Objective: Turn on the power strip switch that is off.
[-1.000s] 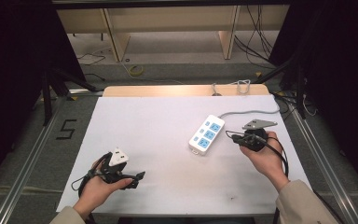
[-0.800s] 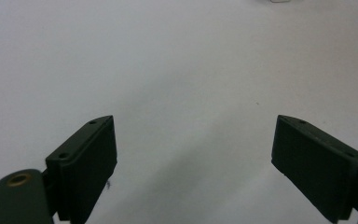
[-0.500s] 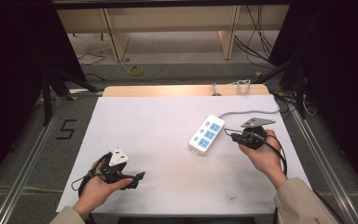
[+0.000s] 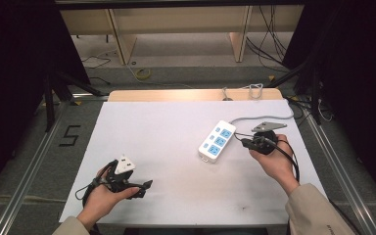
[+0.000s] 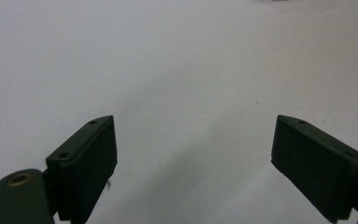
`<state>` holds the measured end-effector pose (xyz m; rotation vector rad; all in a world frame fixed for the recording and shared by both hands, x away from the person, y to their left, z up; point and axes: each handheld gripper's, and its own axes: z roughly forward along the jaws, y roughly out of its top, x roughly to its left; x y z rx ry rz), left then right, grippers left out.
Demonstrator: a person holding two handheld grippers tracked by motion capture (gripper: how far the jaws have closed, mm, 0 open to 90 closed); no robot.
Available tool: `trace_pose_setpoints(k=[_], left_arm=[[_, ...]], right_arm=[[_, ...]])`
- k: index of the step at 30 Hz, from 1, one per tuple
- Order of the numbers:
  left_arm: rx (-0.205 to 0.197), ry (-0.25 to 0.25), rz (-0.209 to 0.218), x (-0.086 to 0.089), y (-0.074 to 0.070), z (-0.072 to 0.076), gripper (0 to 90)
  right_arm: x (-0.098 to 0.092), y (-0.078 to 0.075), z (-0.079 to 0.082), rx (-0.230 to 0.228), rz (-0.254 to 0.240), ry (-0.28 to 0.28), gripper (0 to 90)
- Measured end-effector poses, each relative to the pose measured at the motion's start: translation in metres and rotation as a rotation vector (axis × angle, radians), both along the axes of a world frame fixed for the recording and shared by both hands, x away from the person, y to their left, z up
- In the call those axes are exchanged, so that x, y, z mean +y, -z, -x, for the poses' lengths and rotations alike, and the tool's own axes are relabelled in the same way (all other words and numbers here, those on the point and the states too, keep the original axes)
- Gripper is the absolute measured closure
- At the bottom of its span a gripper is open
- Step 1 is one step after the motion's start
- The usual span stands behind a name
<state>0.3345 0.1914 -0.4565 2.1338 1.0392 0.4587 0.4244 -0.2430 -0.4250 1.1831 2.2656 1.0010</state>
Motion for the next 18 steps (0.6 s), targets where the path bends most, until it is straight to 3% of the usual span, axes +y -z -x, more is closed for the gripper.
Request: trace_pose_setpoints(k=[18], left_arm=[[0.000, 0.002, 0.003, -0.0002, 0.0000, 0.0000, 13.8]], right_arm=[[0.0070, 0.0009, -0.0107, 0.013, 0.012, -0.006, 90.0]])
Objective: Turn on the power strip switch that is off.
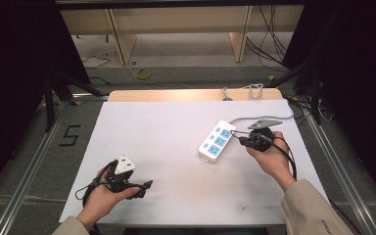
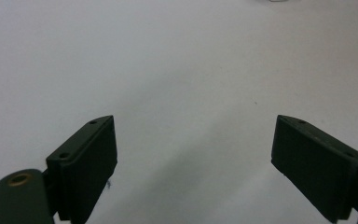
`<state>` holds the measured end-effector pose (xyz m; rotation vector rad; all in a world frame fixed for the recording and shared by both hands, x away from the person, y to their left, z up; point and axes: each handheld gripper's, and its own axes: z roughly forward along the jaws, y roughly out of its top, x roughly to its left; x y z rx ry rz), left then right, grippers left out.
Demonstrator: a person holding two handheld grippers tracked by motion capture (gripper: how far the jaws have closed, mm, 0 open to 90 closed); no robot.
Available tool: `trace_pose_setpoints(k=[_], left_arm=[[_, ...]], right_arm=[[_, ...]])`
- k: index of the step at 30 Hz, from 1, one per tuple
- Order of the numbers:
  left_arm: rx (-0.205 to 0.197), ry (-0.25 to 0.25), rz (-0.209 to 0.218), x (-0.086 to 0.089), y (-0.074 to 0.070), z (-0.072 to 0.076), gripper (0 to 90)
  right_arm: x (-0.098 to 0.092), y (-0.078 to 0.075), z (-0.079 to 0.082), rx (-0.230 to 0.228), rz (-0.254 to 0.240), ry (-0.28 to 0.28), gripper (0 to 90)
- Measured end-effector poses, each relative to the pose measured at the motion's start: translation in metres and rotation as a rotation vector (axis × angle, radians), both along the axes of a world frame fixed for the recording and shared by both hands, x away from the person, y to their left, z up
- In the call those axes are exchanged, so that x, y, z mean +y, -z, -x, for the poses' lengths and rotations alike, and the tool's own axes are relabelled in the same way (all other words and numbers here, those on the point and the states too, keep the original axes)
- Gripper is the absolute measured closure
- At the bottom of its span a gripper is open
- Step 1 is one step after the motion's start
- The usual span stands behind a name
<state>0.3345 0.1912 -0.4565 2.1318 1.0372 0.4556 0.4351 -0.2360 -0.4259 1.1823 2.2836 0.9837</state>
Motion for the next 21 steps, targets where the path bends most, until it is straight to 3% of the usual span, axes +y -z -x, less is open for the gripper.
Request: trace_pose_setpoints(k=[21], left_arm=[[0.002, 0.006, -0.001, -0.0005, 0.0000, 0.0002, 13.9]], right_arm=[[0.0054, 0.0007, -0.0093, 0.008, 0.002, 0.009, 90.0]])
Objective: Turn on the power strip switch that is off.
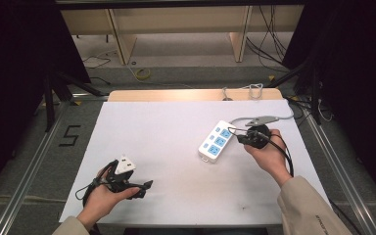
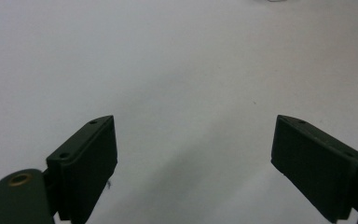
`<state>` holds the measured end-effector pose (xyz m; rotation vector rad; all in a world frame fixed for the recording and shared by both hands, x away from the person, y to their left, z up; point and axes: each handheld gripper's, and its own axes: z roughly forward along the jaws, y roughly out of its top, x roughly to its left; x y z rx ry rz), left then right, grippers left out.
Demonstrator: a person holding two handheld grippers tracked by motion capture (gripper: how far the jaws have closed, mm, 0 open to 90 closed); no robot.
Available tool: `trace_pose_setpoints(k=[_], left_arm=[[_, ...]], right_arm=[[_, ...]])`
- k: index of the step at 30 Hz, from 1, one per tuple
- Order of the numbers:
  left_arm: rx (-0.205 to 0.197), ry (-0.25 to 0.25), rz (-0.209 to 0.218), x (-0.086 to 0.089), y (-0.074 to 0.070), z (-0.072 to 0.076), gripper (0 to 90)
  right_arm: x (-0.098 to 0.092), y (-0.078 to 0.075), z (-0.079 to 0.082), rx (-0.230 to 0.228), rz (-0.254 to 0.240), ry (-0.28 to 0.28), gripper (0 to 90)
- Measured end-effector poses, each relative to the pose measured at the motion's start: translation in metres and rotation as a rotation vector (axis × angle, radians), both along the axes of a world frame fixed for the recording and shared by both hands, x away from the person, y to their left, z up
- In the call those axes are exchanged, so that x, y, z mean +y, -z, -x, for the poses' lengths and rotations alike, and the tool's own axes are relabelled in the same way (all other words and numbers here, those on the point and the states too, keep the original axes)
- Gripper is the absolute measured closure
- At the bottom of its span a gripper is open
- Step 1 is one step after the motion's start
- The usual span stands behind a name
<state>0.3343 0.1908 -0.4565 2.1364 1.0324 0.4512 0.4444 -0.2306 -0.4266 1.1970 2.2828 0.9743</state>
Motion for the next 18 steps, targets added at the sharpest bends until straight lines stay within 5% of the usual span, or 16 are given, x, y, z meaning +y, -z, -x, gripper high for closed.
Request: trace_pose_setpoints(k=[18], left_arm=[[0.001, 0.003, 0.002, 0.000, 0.000, 0.001, 13.9]], right_arm=[[0.004, -0.001, -0.011, 0.011, 0.008, 0.014, 90.0]])
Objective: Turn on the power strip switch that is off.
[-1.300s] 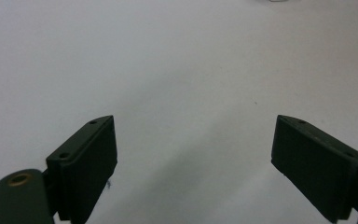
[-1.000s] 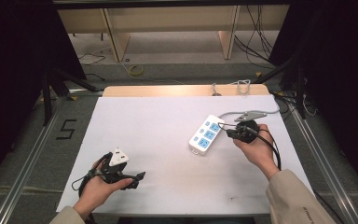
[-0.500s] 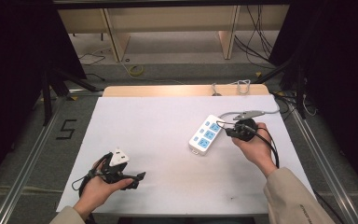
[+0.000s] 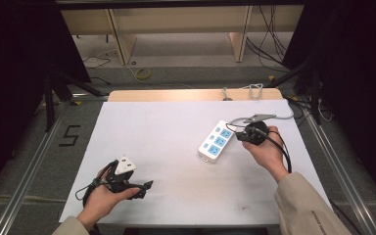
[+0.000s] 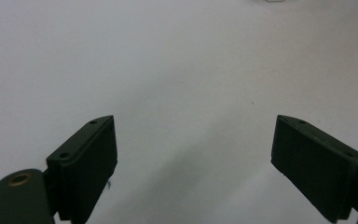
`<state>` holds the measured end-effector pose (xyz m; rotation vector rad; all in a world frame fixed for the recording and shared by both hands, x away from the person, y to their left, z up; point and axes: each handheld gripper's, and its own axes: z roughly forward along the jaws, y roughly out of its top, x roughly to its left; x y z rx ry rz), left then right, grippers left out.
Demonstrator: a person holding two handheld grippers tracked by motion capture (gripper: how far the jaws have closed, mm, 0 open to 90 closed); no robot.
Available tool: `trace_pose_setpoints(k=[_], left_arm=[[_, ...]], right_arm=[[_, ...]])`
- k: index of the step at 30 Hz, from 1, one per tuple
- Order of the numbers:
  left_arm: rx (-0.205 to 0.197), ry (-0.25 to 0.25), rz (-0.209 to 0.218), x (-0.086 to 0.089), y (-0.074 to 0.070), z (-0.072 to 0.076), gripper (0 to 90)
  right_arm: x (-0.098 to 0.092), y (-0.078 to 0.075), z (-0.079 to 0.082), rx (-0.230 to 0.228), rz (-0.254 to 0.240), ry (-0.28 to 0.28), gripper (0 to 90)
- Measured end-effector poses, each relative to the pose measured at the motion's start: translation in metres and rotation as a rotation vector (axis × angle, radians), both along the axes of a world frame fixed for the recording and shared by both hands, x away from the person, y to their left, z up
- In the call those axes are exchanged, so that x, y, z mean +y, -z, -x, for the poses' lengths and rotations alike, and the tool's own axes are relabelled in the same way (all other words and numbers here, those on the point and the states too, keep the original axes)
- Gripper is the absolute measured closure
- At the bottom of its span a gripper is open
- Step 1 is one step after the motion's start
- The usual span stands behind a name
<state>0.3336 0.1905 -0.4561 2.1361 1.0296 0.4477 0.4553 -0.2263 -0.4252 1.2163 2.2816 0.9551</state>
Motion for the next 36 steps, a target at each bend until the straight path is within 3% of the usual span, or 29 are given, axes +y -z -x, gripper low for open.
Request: trace_pose_setpoints(k=[36], left_arm=[[-0.001, 0.001, 0.004, -0.001, 0.000, 0.000, 14.0]], right_arm=[[0.015, -0.001, -0.018, 0.017, 0.006, -0.002, 90.0]])
